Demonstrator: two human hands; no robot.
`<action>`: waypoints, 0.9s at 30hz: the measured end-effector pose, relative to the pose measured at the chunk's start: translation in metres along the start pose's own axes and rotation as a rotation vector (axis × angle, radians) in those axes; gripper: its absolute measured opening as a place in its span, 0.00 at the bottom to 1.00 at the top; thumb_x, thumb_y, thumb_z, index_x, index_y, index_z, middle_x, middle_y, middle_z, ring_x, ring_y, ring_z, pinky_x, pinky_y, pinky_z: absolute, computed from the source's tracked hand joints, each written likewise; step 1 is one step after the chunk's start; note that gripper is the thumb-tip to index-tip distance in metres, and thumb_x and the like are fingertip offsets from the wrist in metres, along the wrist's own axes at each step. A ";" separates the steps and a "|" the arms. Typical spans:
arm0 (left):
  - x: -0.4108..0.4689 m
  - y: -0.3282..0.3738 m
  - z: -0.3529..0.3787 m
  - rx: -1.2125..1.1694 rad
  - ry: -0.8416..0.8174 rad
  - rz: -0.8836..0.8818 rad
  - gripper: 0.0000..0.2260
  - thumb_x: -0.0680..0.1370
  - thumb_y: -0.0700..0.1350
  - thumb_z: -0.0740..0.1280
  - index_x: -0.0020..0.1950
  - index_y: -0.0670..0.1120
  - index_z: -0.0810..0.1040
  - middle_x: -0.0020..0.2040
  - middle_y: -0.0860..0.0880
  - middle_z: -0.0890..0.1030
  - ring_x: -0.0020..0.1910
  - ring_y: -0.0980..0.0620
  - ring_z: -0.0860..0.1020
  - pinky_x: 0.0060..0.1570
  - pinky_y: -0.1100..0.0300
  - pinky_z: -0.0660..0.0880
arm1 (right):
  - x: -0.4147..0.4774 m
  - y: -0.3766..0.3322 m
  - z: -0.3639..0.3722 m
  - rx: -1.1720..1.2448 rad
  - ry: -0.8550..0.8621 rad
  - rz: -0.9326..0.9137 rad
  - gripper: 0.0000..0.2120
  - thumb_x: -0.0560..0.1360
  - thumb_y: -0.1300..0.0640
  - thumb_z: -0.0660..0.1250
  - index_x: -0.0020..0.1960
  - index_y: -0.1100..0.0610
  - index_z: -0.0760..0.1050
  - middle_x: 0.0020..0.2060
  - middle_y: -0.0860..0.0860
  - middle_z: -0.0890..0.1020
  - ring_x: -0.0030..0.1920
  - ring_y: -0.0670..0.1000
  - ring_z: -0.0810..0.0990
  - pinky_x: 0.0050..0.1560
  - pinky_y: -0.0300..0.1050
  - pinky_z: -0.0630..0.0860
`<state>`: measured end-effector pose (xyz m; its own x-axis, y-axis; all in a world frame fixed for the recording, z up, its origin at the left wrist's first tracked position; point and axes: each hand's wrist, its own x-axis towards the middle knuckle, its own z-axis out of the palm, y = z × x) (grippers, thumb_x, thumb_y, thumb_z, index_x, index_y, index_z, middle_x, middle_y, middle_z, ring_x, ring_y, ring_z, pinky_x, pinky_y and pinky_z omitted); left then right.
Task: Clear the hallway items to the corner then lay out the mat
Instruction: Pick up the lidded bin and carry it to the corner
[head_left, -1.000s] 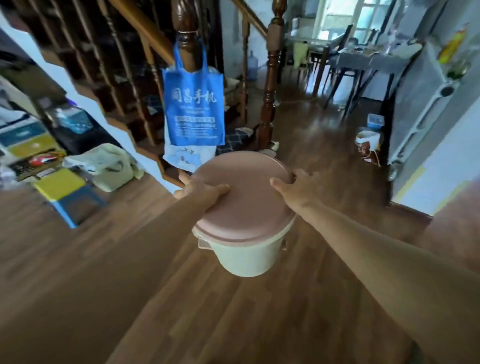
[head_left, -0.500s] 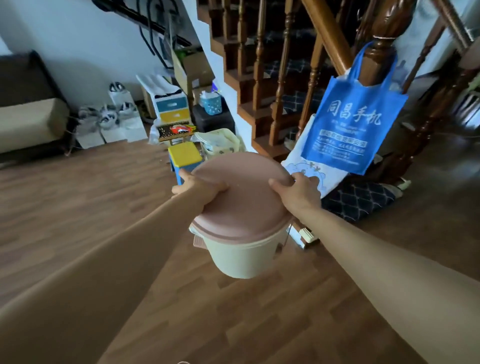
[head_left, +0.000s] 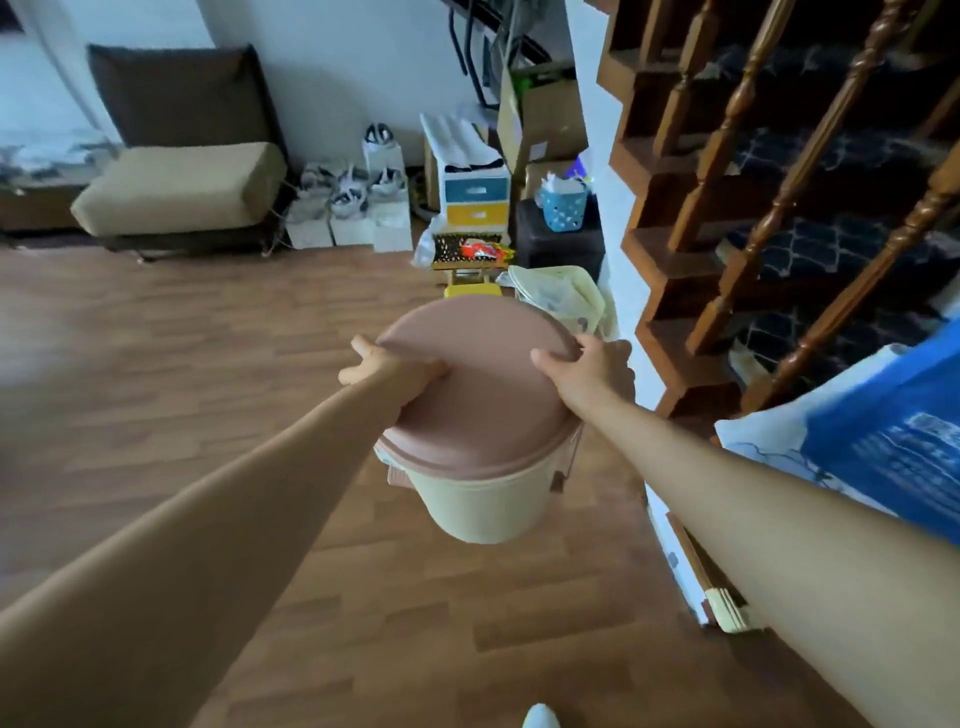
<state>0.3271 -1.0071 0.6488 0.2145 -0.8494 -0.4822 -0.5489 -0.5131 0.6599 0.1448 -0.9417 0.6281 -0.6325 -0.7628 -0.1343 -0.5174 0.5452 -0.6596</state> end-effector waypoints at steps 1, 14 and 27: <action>0.018 0.010 0.000 -0.008 0.030 -0.017 0.48 0.63 0.57 0.76 0.74 0.53 0.51 0.66 0.39 0.64 0.61 0.36 0.70 0.54 0.45 0.70 | 0.020 -0.011 0.006 -0.005 -0.022 -0.021 0.32 0.69 0.36 0.66 0.66 0.53 0.69 0.63 0.57 0.68 0.62 0.63 0.71 0.60 0.53 0.71; 0.285 0.109 -0.036 -0.094 0.179 -0.107 0.44 0.59 0.59 0.77 0.68 0.51 0.58 0.63 0.38 0.66 0.61 0.35 0.70 0.60 0.41 0.70 | 0.257 -0.174 0.153 -0.093 -0.168 -0.142 0.32 0.70 0.36 0.64 0.67 0.54 0.68 0.64 0.58 0.67 0.63 0.63 0.70 0.61 0.55 0.70; 0.549 0.226 -0.040 -0.017 0.198 -0.119 0.42 0.62 0.58 0.76 0.68 0.50 0.58 0.64 0.39 0.66 0.64 0.37 0.66 0.64 0.43 0.67 | 0.484 -0.288 0.292 -0.057 -0.256 -0.123 0.33 0.72 0.37 0.63 0.71 0.53 0.63 0.68 0.58 0.62 0.65 0.66 0.66 0.63 0.55 0.66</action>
<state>0.3533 -1.5937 0.5563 0.4324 -0.7894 -0.4358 -0.4967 -0.6119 0.6155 0.1561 -1.5690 0.5369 -0.4002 -0.8837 -0.2428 -0.6176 0.4559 -0.6409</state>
